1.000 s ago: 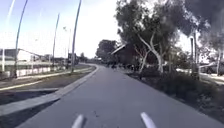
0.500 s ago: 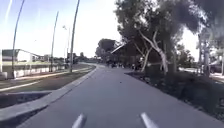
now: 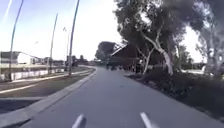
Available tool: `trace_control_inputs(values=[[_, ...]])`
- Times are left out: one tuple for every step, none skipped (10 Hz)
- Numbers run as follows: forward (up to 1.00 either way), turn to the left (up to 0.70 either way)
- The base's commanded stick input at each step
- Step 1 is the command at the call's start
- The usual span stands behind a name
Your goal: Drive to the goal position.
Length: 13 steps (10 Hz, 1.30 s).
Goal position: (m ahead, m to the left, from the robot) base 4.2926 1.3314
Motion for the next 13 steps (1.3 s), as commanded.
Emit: trace_control_inputs(values=[[0.94,0.00],[0.94,0.00],[0.94,0.00],[0.94,0.00],[0.94,0.00],[0.95,0.00],[0.94,0.00],[0.94,0.00],[0.94,0.00],[0.94,0.00],[0.94,0.00],[0.94,0.00],[0.94,0.00]])
